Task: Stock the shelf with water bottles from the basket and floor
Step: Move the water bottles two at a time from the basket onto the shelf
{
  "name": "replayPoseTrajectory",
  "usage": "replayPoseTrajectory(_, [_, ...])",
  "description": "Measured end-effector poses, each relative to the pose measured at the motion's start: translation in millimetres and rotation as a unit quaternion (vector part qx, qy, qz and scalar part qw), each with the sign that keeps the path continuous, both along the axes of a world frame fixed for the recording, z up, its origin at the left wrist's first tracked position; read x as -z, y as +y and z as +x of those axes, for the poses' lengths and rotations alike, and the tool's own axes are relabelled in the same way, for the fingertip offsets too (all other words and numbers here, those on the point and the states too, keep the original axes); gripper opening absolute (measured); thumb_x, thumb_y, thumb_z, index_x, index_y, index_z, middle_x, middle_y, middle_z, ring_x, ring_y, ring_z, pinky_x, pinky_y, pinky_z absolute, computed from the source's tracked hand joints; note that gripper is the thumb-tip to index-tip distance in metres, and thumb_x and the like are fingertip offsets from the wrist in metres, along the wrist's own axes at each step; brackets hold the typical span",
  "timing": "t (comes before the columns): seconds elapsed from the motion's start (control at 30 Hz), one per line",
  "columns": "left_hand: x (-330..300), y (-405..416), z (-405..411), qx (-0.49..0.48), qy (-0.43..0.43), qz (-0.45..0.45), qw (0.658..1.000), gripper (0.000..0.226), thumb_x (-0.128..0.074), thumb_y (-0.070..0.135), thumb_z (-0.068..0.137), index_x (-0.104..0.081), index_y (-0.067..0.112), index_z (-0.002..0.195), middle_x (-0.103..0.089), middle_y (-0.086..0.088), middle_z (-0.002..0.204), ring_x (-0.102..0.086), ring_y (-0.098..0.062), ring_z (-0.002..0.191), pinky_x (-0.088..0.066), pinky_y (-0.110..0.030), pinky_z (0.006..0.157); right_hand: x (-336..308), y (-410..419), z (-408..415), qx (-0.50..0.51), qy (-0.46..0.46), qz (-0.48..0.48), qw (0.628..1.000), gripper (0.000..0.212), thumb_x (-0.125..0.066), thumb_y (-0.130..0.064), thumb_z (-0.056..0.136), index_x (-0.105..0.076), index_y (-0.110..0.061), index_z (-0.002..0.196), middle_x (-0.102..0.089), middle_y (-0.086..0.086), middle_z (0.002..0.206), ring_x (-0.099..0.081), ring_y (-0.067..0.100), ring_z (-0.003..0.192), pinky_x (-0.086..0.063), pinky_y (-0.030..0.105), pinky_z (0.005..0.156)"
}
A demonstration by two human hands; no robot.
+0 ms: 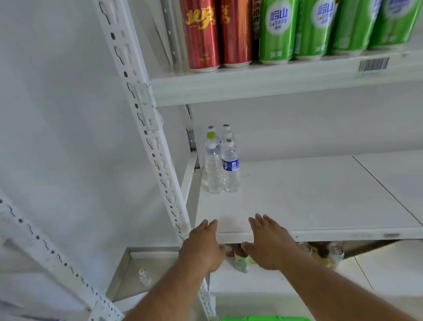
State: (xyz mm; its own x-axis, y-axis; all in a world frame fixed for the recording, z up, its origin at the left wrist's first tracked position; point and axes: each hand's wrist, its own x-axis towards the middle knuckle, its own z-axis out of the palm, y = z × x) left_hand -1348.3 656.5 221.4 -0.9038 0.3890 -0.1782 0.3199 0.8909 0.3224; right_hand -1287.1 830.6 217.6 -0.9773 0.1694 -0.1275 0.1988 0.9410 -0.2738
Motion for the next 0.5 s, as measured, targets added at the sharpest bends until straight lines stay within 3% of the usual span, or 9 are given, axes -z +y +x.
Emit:
replayPoseTrajectory(0.17, [12.7, -35.3, 67.8, 0.030, -0.007, 0.019, 0.999, 0.070, -0.055, 0.040, 0.087, -0.028, 0.029, 0.150, -0.029, 0.005, 0.158, -0.035, -0.022, 0.140, -0.038, -0.040, 0.110, 4.7, -39.3, 74.2, 0.023, -0.022, -0.002, 0.999, 0.077, -0.044, -0.056, 0.093, -0.022, -0.014, 0.154, -0.024, 0.005, 0.162, -0.021, 0.023, 0.148, -0.025, 0.038, 0.116])
replayPoseTrajectory(0.27, [25.4, -50.6, 100.2, 0.033, -0.028, 0.011, 0.999, 0.075, -0.056, 0.043, 0.087, -0.024, 0.025, 0.153, -0.023, 0.004, 0.161, -0.033, -0.024, 0.142, -0.035, -0.039, 0.112, 10.2, -54.8, 110.7, 0.041, -0.023, -0.005, 0.999, 0.075, -0.048, -0.056, 0.093, -0.027, -0.015, 0.153, -0.032, 0.002, 0.157, -0.033, 0.025, 0.142, -0.033, 0.040, 0.109])
replayPoseTrajectory(0.5, [69.4, -67.5, 165.9, 0.020, -0.103, 0.025, 0.994, 0.077, -0.058, 0.042, 0.087, -0.024, 0.023, 0.154, -0.025, 0.000, 0.161, -0.030, -0.024, 0.144, -0.031, -0.039, 0.116, 49.8, -61.2, 188.0, 0.056, -0.083, -0.030, 0.995, 0.070, -0.049, -0.054, 0.093, -0.034, -0.012, 0.146, -0.041, 0.007, 0.150, -0.039, 0.031, 0.135, -0.037, 0.043, 0.109])
